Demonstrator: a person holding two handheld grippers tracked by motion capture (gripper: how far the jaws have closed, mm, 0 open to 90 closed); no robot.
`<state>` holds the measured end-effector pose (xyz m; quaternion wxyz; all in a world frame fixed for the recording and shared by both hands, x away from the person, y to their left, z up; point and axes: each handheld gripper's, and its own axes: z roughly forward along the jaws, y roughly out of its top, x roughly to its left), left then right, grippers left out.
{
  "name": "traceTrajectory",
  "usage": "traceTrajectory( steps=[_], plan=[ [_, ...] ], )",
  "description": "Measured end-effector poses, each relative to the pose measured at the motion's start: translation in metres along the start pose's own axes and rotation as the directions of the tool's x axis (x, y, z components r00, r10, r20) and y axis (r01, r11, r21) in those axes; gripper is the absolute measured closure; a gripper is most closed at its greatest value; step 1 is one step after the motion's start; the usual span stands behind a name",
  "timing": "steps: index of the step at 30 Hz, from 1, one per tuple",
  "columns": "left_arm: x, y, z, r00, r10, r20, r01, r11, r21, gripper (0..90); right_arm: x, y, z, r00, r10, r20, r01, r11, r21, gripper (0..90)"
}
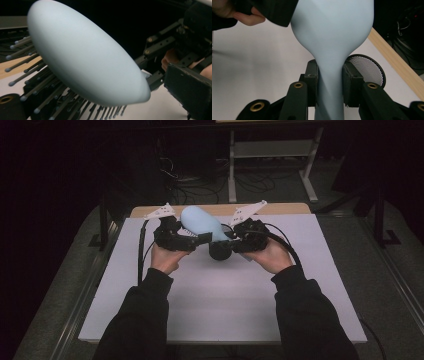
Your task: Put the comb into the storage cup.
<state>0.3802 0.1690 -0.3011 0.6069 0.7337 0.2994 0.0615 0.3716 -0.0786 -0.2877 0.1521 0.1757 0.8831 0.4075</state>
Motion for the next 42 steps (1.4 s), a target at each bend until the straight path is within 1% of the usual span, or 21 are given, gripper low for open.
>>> traceTrajectory(
  steps=[2,6,7,10,12,18,21,27,30,35,39,42],
  plan=[
    [0.000,0.001,0.000,0.9999,-0.010,0.001,0.010,0.9998,-0.019,7.7,-0.001,0.000,0.000,1.0000,0.004,-0.002,-0.004,1.000,-0.012,68.2],
    [0.001,0.001,-0.001,0.9998,-0.020,-0.008,0.020,0.9991,-0.038,14.5,-0.001,-0.001,0.000,1.0000,0.006,0.003,-0.006,1.000,-0.017,68.2],
    [0.001,0.002,-0.001,0.9996,-0.027,-0.007,0.027,0.9987,-0.043,15.2,-0.001,-0.001,0.000,1.0000,0.009,0.004,-0.009,1.000,-0.016,68.2],
    [0.001,0.002,-0.001,0.9994,-0.031,-0.014,0.030,0.9979,-0.058,17.2,-0.001,-0.001,0.001,0.9999,0.012,0.004,-0.012,1.000,-0.020,68.2],
    [0.000,0.003,-0.001,0.9996,-0.025,-0.016,0.024,0.9980,-0.058,18.3,-0.001,-0.002,0.002,0.9999,0.014,0.001,-0.014,1.000,-0.019,68.2],
    [-0.001,0.006,-0.002,0.9994,-0.029,-0.018,0.028,0.9974,-0.067,20.2,-0.003,-0.004,0.005,0.9995,0.029,-0.011,-0.030,0.999,-0.030,68.2],
    [-0.001,0.006,-0.002,0.9995,-0.024,-0.019,0.023,0.9973,-0.070,20.8,-0.003,-0.004,0.007,0.9995,0.029,-0.014,-0.029,0.999,-0.027,68.3],
    [-0.001,0.009,-0.004,0.9980,-0.062,0.008,0.063,0.9922,-0.107,22.5,-0.002,-0.005,0.017,0.9991,0.039,-0.017,-0.040,0.999,-0.021,68.3],
    [-0.001,0.010,-0.004,0.9980,-0.063,0.005,0.064,0.9913,-0.115,26.5,-0.002,-0.004,0.021,0.9991,0.039,-0.018,-0.040,0.999,-0.022,68.5],
    [0.000,0.010,-0.005,0.9981,-0.060,-0.015,0.058,0.9924,-0.109,37.4,-0.001,-0.004,0.023,0.9991,0.040,-0.014,-0.040,0.999,-0.020,68.5],
    [-0.001,0.010,-0.004,0.9982,-0.058,-0.015,0.056,0.9921,-0.112,44.2,-0.002,-0.006,0.023,0.9990,0.043,-0.009,-0.043,0.999,-0.023,68.2],
    [-0.001,0.010,-0.003,0.9975,-0.071,-0.003,0.070,0.9908,-0.116,46.5,-0.002,-0.007,0.023,0.9987,0.051,-0.003,-0.051,0.998,-0.026,68.1]
  ],
)
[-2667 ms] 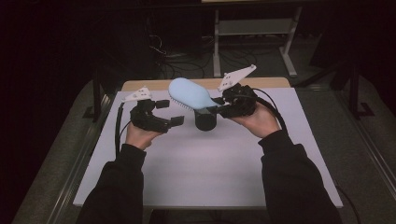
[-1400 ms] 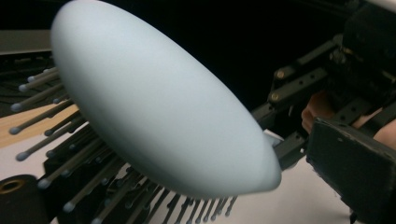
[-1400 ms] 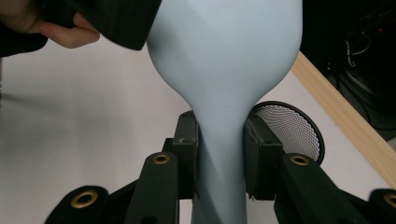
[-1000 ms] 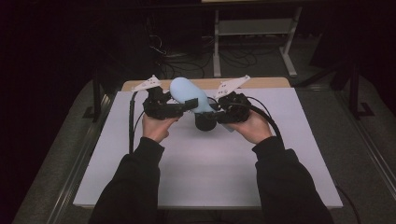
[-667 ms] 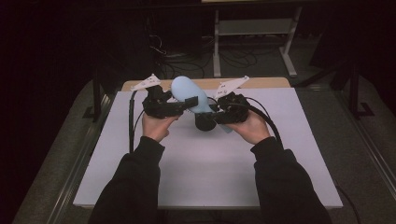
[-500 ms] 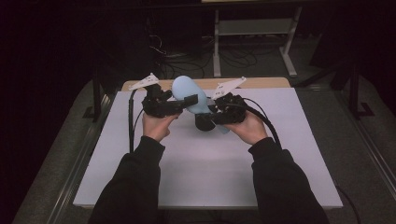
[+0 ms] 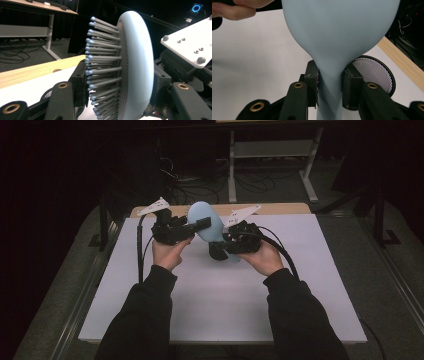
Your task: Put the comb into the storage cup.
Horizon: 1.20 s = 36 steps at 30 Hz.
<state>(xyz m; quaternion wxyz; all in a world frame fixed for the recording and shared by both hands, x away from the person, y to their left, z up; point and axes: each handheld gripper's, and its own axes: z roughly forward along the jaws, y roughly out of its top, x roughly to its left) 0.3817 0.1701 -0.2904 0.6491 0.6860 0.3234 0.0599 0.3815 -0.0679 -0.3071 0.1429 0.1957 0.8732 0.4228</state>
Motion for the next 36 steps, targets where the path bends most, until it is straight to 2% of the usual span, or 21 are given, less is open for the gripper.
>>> traceTrajectory(
  steps=[4,8,10,14,18,20,25,28,32,34,36],
  plan=[
    [-0.001,0.001,0.001,0.9999,0.012,0.008,-0.012,0.9999,0.002,48.2,-0.002,-0.003,0.000,0.9999,0.016,-0.005,-0.016,1.000,-0.022,67.3],
    [-0.002,0.001,0.002,0.9997,0.017,0.016,-0.017,0.9998,-0.013,50.2,-0.005,-0.006,-0.001,0.9978,0.063,-0.021,-0.065,0.996,-0.063,65.1],
    [0.000,0.001,0.003,0.9996,0.007,0.029,-0.007,0.9999,-0.010,50.8,-0.006,-0.008,-0.002,0.9964,0.082,-0.024,-0.083,0.993,-0.079,64.5],
    [0.004,0.000,0.006,0.9988,-0.004,0.048,0.004,0.9999,0.011,51.7,-0.007,-0.012,-0.001,0.9946,0.100,-0.029,-0.102,0.992,-0.073,64.1],
    [0.002,0.000,0.009,0.9990,0.021,0.040,-0.021,0.9997,0.013,52.7,-0.010,-0.014,-0.002,0.9919,0.121,-0.037,-0.124,0.989,-0.082,61.9],
    [0.001,0.001,0.011,0.9990,0.018,0.041,-0.019,0.9995,0.025,52.7,-0.011,-0.014,-0.002,0.9920,0.121,-0.037,-0.124,0.989,-0.083,58.4],
    [-0.004,0.005,0.016,0.9976,0.059,0.036,-0.061,0.9970,0.048,52.8,-0.012,-0.015,-0.003,0.9891,0.140,-0.045,-0.144,0.984,-0.100,49.1],
    [-0.007,0.007,0.018,0.9970,0.071,0.031,-0.072,0.9963,0.046,52.8,-0.013,-0.016,-0.003,0.9877,0.150,-0.046,-0.154,0.983,-0.102,43.5],
    [-0.009,0.010,0.019,0.9949,0.101,-0.008,-0.100,0.9939,0.045,52.6,-0.014,-0.020,-0.006,0.9849,0.162,-0.060,-0.168,0.981,-0.101,36.9],
    [-0.008,0.012,0.018,0.9943,0.106,-0.014,-0.105,0.9934,0.047,52.6,-0.015,-0.023,-0.007,0.9839,0.168,-0.061,-0.173,0.980,-0.098,32.0],
    [-0.007,0.014,0.018,0.9941,0.108,-0.013,-0.107,0.9930,0.051,52.6,-0.017,-0.026,-0.009,0.9829,0.180,-0.039,-0.183,0.979,-0.095,27.1]
  ],
)
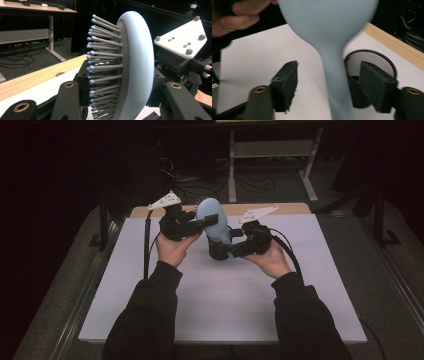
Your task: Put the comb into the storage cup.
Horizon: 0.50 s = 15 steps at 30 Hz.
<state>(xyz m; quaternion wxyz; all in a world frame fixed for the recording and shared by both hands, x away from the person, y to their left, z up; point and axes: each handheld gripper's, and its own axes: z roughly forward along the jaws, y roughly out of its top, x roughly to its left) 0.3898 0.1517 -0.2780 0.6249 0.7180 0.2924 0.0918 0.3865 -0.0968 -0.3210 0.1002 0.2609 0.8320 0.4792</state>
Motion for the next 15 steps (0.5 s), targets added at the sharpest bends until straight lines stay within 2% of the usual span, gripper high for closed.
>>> traceTrajectory(
  steps=[8,11,15],
  plan=[
    [0.001,0.006,-0.002,0.9999,0.012,-0.004,-0.012,0.9999,-0.004,52.5,-0.012,-0.013,-0.013,0.9963,0.069,0.050,-0.068,0.997,-0.018,1.0],
    [0.001,0.009,0.000,1.0000,0.009,0.002,-0.009,0.9999,-0.007,52.5,-0.015,-0.017,-0.017,0.9963,0.066,0.055,-0.066,0.998,-0.006,0.0],
    [0.000,0.013,0.002,0.9995,0.031,-0.005,-0.031,0.9995,0.006,52.5,-0.017,-0.023,-0.025,0.9948,0.066,0.077,-0.066,0.998,-0.010,0.0]
  ],
)
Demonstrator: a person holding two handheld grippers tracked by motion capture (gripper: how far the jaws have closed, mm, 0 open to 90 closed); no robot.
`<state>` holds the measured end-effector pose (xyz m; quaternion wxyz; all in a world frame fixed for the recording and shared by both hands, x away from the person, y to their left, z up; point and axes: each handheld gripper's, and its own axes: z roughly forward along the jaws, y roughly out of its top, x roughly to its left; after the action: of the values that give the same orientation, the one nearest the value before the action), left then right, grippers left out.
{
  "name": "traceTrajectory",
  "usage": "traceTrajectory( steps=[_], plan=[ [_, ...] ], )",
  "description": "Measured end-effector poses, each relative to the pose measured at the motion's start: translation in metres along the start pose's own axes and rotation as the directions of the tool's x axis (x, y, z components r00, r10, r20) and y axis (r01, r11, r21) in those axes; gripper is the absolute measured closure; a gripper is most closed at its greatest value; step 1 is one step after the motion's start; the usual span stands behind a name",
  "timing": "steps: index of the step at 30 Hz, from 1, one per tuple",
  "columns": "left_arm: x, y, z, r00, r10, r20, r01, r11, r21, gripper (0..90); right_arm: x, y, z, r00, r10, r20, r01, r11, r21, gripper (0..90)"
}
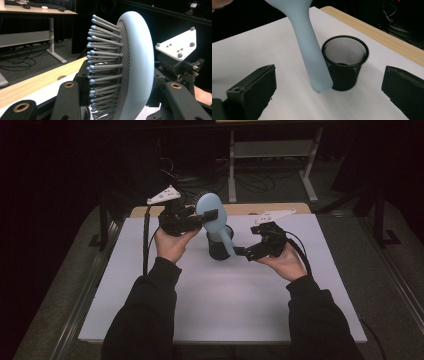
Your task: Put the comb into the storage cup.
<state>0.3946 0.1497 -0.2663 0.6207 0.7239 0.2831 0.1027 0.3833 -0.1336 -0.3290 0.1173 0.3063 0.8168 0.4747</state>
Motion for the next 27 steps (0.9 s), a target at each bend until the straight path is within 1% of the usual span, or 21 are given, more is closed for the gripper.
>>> traceTrajectory(
  steps=[3,6,10,13,17,18,22,25,27],
  plan=[
    [0.000,0.003,0.001,0.9999,0.014,-0.003,-0.014,0.9999,0.004,52.4,-0.003,-0.005,-0.006,0.9999,0.009,0.007,-0.009,1.000,-0.015,0.0],
    [0.000,0.005,0.002,0.9998,0.017,-0.007,-0.017,0.9999,-0.001,52.3,-0.006,-0.012,-0.012,0.9998,0.010,0.014,-0.009,1.000,-0.017,0.0],
    [0.004,0.007,0.000,0.9999,0.010,-0.013,-0.010,0.9997,-0.023,52.3,-0.009,-0.020,-0.020,0.9996,0.016,0.022,-0.015,1.000,-0.024,0.0],
    [0.007,0.009,0.000,0.9999,0.001,-0.012,-0.001,0.9996,-0.030,52.3,-0.012,-0.026,-0.026,0.9995,0.021,0.024,-0.020,0.999,-0.028,0.0],
    [0.009,0.012,0.000,0.9996,0.010,-0.025,-0.010,0.9997,-0.024,52.2,-0.014,-0.032,-0.030,0.9992,0.027,0.031,-0.025,0.999,-0.034,0.0],
    [0.010,0.015,-0.001,0.9996,0.013,-0.026,-0.014,0.9995,-0.027,52.2,-0.015,-0.037,-0.033,0.9989,0.034,0.034,-0.032,0.999,-0.035,0.0],
    [0.013,0.019,-0.001,0.9997,0.009,-0.024,-0.010,0.9985,-0.053,52.2,-0.015,-0.044,-0.037,0.9988,0.034,0.036,-0.032,0.999,-0.037,0.0],
    [0.017,0.020,-0.001,0.9995,0.008,-0.030,-0.009,0.9989,-0.045,52.2,-0.014,-0.049,-0.041,0.9987,0.033,0.038,-0.031,0.999,-0.044,0.0],
    [0.019,0.021,0.000,0.9990,0.017,-0.041,-0.018,0.9991,-0.037,52.2,-0.013,-0.052,-0.044,0.9987,0.031,0.041,-0.028,0.998,-0.052,0.0]
  ],
)
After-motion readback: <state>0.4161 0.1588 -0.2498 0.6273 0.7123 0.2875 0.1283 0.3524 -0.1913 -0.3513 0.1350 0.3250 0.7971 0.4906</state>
